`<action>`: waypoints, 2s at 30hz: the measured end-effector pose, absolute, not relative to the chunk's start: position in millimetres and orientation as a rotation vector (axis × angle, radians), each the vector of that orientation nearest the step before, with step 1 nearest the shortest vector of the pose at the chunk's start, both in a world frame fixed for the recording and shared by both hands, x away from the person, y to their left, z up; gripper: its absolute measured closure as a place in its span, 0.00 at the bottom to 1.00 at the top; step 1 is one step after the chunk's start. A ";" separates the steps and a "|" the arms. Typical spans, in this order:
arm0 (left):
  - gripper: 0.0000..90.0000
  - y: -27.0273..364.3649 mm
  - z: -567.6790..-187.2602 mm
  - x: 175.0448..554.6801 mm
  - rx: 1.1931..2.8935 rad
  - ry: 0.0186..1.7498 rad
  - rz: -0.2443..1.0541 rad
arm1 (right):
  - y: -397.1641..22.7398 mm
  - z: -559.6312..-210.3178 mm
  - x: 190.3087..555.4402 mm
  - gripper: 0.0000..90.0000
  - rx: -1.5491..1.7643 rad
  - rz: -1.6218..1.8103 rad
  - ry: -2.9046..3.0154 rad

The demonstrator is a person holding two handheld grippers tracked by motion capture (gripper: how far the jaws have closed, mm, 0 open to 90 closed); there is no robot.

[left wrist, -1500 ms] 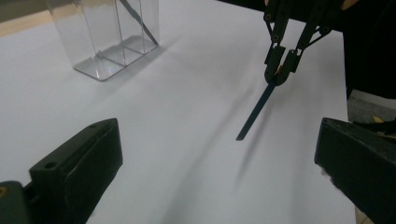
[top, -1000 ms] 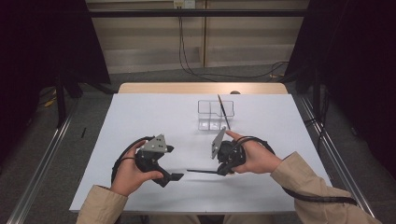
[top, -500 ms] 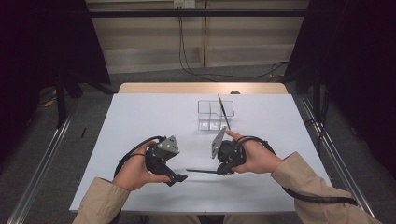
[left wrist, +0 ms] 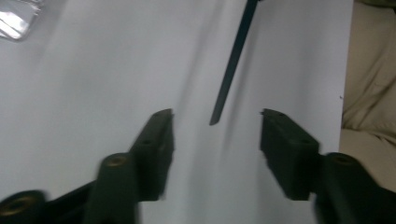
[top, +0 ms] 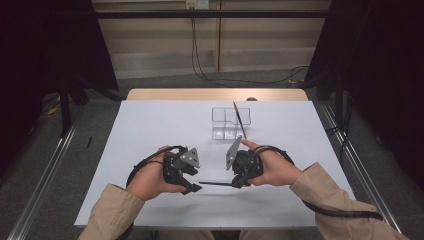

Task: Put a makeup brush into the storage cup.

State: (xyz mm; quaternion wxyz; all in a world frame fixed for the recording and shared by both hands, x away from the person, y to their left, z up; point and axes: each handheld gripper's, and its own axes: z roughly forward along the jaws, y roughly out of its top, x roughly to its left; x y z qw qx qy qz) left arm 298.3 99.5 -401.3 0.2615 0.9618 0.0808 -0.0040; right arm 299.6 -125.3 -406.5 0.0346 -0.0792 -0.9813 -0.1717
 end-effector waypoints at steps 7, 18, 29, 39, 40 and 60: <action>0.62 90.6 -405.3 300.0 2.637 0.169 -0.014 | -123.6 -404.5 298.0 0.93 -0.230 -0.535 -3.012; 0.84 80.0 -406.2 299.3 2.661 0.109 -0.006 | -122.1 -404.3 298.7 0.93 -0.213 -0.559 -3.009; 0.91 68.5 -414.8 301.3 2.686 0.092 -0.044 | -124.8 -399.6 301.2 0.93 -0.226 -0.579 -3.000; 0.92 60.0 -425.2 303.3 2.704 0.058 -0.069 | -128.2 -396.9 303.3 0.93 -0.215 -0.601 -2.982; 0.93 59.5 -425.5 303.3 2.704 0.053 -0.073 | -128.4 -396.2 302.9 0.93 -0.236 -0.602 -2.982; 0.95 67.5 -422.7 298.9 2.678 0.082 -0.100 | -142.1 -396.1 309.3 0.50 -0.295 -0.786 -2.998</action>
